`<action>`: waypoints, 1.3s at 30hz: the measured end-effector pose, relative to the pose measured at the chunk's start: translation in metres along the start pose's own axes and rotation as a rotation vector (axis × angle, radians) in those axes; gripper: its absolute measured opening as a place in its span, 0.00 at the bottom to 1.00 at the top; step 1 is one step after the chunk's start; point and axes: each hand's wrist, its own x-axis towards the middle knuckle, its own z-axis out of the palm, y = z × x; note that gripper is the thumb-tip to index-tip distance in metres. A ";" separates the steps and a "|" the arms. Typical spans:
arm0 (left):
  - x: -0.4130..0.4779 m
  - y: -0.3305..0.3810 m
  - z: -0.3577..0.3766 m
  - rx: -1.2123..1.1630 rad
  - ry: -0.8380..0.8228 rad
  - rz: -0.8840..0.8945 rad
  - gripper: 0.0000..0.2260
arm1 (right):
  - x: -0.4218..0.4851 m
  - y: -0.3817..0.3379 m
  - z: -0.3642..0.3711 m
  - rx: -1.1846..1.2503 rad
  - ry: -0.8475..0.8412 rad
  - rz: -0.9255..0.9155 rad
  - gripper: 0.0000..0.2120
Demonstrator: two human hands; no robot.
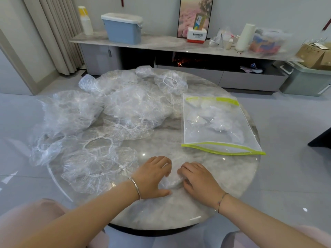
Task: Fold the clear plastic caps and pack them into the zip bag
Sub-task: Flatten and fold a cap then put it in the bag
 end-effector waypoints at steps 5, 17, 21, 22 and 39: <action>0.003 0.002 -0.002 -0.063 0.043 0.028 0.27 | 0.005 0.005 -0.007 0.100 -0.033 0.086 0.13; 0.008 0.006 0.001 -0.432 0.017 -0.493 0.10 | 0.007 0.001 -0.013 0.549 -0.067 0.477 0.07; 0.013 0.014 0.000 -0.487 0.067 -0.584 0.09 | 0.010 0.003 -0.014 0.619 -0.043 0.595 0.16; 0.015 0.016 -0.002 -0.475 0.096 -0.595 0.12 | 0.011 0.005 -0.014 0.605 -0.055 0.600 0.16; 0.069 0.027 -0.032 -1.268 0.247 -0.831 0.06 | 0.016 0.012 -0.069 1.472 -0.104 0.801 0.19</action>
